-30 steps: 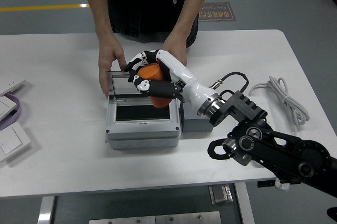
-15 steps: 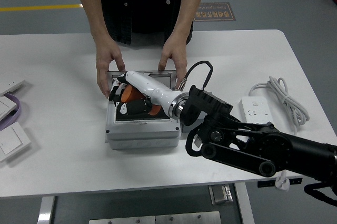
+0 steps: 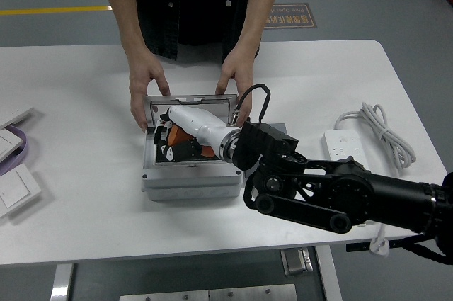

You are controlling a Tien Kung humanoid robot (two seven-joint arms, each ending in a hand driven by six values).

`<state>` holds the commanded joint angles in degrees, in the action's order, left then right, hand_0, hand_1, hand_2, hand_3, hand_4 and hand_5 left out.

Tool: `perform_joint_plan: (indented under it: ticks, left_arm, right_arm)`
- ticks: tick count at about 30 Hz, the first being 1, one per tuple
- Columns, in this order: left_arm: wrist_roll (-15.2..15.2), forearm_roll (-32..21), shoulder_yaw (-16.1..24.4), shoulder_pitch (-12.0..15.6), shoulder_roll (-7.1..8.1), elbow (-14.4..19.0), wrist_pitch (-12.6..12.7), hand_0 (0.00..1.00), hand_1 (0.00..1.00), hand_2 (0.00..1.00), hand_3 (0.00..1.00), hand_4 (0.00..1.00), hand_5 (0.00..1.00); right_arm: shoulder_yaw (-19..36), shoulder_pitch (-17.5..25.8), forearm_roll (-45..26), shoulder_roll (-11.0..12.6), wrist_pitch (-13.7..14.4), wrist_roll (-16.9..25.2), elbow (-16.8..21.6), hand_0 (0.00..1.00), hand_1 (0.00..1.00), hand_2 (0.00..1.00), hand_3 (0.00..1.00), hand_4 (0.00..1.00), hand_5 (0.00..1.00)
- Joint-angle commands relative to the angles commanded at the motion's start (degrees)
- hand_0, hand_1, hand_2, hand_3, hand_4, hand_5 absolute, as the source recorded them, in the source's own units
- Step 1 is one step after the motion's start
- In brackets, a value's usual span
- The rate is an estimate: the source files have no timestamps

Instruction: Pick up the cylinder from the cube,place it in the box,flap close box

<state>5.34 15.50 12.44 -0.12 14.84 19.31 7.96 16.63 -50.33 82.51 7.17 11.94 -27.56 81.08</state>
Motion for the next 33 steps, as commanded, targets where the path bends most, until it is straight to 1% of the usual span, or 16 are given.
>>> perform_joint_plan:
  ticks: [3, 4, 9, 10, 15, 16, 21, 22, 25, 27, 28, 30, 33]
  left_arm:
    - [0.01, 0.04, -0.05, 0.06, 0.02, 0.03, 0.0, 0.595, 0.511, 0.562, 0.619, 0.712, 0.204]
    - [0.01, 0.01, -0.11, 0.17, 0.04, 0.04, 0.01, 0.594, 0.511, 0.562, 0.619, 0.711, 0.201]
    - [0.08, -1.89, -2.22, 1.08, 0.21, -0.12, 0.14, 0.594, 0.511, 0.562, 0.619, 0.711, 0.201]
    - [0.11, -2.34, -2.68, 1.27, 0.26, -0.16, 0.16, 0.595, 0.511, 0.562, 0.618, 0.71, 0.2]
    - [0.11, -2.63, -2.91, 1.37, 0.34, -0.22, 0.18, 0.595, 0.511, 0.562, 0.618, 0.71, 0.2]
    - [0.1, -2.33, -2.58, 1.26, 0.29, -0.18, 0.15, 0.594, 0.511, 0.562, 0.619, 0.71, 0.199]
    - [0.11, -0.59, -0.82, 0.78, 0.02, 0.07, 0.01, 0.594, 0.511, 0.562, 0.619, 0.71, 0.199]
    - [0.13, -0.17, -0.43, 0.71, -0.01, 0.14, -0.02, 0.594, 0.511, 0.562, 0.619, 0.711, 0.198]
    - [0.14, 0.62, 0.3, 0.57, 0.01, 0.24, -0.04, 0.594, 0.511, 0.562, 0.619, 0.711, 0.198]
    - [0.15, 1.11, 0.74, 0.5, 0.02, 0.3, -0.04, 0.594, 0.511, 0.562, 0.619, 0.711, 0.198]
    - [0.14, 1.31, 0.95, 0.47, 0.01, 0.32, -0.04, 0.594, 0.511, 0.562, 0.619, 0.711, 0.197]
    - [0.14, 1.62, 1.3, 0.45, -0.05, 0.38, -0.05, 0.594, 0.511, 0.562, 0.619, 0.711, 0.197]
    - [0.19, 1.97, 1.63, 0.5, -0.2, 0.48, -0.07, 0.594, 0.511, 0.562, 0.619, 0.711, 0.197]
  right_arm:
    - [-0.83, -0.2, 0.51, -0.32, -0.55, 0.14, -1.27, 0.656, 0.597, 0.601, 0.631, 0.292, 0.087]
    - [-1.08, -0.2, 0.62, -0.43, -0.82, 0.34, -1.65, 0.783, 0.685, 0.7, 0.704, 0.395, 0.261]
    - [-2.07, -0.15, 1.51, -0.77, -1.94, 1.35, -2.8, 0.783, 0.685, 0.7, 0.704, 0.395, 0.261]
    - [-2.26, -0.22, 1.73, -0.77, -2.11, 1.59, -2.97, 0.822, 0.728, 0.748, 0.724, 0.546, 0.31]
    - [-2.85, -0.36, 2.29, -0.79, -2.83, 2.5, -3.66, 0.822, 0.728, 0.748, 0.724, 0.546, 0.31]
    - [-2.95, -0.37, 2.42, -0.82, -3.03, 2.61, -3.85, 0.88, 0.781, 0.791, 0.819, 0.69, 0.247]
    - [-3.17, -0.32, 2.69, -0.89, -3.88, 3.19, -4.82, 0.88, 0.781, 0.791, 0.819, 0.69, 0.247]
    - [-3.16, -0.29, 2.71, -0.88, -4.0, 3.38, -5.0, 0.897, 0.791, 0.802, 0.831, 0.82, 0.29]
    - [-3.06, -0.18, 2.5, -0.85, -4.19, 4.16, -5.2, 0.897, 0.791, 0.802, 0.831, 0.82, 0.29]
    - [-2.71, 0.13, 1.7, -0.75, -3.77, 5.12, -4.99, 0.897, 0.791, 0.802, 0.831, 0.82, 0.29]
    - [-2.36, 0.39, 0.96, -0.65, -3.42, 5.71, -4.71, 0.907, 0.795, 0.802, 0.85, 0.9, 0.333]
    - [-1.34, 1.1, -1.19, -0.26, -2.41, 7.36, -3.7, 0.907, 0.795, 0.802, 0.85, 0.9, 0.333]
    - [0.85, 2.37, -5.15, 0.71, -0.55, 10.56, -1.17, 0.907, 0.795, 0.802, 0.85, 0.9, 0.333]
